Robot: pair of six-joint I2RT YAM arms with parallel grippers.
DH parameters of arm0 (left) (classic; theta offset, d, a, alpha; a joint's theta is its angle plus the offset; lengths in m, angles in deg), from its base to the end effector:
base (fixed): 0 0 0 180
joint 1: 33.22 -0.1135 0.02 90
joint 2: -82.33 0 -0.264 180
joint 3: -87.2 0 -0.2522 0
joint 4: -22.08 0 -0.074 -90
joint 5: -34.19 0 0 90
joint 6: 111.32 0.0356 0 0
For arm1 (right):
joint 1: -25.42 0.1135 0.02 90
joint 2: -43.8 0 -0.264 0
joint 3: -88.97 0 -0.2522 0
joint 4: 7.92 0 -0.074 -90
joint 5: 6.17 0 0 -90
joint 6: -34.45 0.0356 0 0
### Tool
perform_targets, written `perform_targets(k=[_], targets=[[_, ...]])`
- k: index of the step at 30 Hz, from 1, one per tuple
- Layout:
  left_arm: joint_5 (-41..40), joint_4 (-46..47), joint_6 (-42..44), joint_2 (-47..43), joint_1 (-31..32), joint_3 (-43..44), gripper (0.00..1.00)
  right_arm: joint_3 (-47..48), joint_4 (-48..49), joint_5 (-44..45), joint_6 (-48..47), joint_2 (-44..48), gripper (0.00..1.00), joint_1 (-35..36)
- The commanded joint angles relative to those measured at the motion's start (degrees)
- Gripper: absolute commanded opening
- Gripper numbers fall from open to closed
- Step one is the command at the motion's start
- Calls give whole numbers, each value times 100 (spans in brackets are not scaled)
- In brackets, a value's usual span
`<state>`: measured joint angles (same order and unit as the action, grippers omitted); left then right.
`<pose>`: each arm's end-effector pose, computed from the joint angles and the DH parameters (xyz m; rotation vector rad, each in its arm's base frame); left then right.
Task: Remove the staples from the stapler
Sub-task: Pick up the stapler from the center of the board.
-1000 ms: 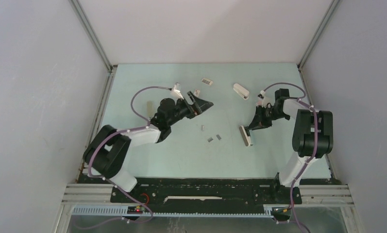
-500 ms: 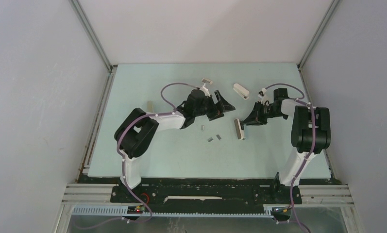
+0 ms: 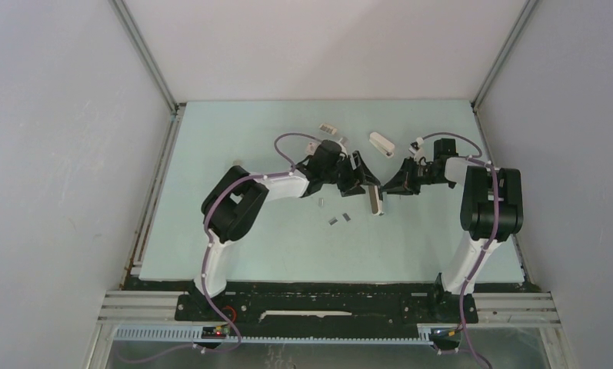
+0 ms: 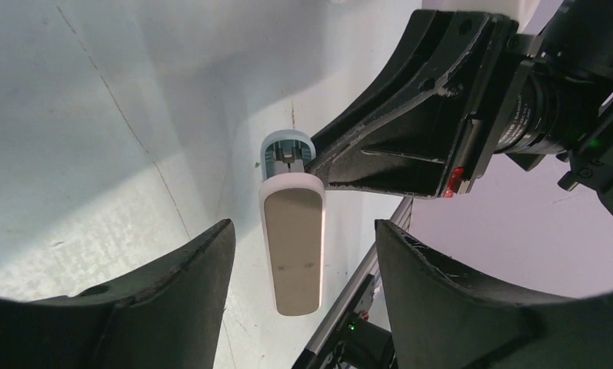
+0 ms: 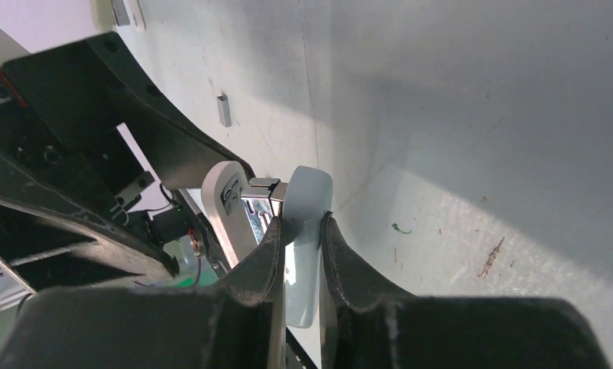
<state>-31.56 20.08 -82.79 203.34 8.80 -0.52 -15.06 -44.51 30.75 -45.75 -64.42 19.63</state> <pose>0.3384 -0.3246 0.1641 -0.1179 2.4486 -1.4107 0.3514 -0.0070 0.1407 0.1092 2.5369 1.2785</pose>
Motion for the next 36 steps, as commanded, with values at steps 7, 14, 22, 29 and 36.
perform_targets(k=[7,14,22,29,36], targets=[[326,-321,34,217,140,621,62,180,262,-423,391,-4,6,-3],[353,-377,22,278,140,684,41,184,253,-447,382,66,7,54],[346,-386,42,248,138,663,12,183,227,-469,303,219,7,171],[244,-119,405,-271,10,160,0,312,-72,-509,-270,549,55,182],[336,537,647,-1046,-240,-803,0,638,-208,-398,-813,995,77,258]])
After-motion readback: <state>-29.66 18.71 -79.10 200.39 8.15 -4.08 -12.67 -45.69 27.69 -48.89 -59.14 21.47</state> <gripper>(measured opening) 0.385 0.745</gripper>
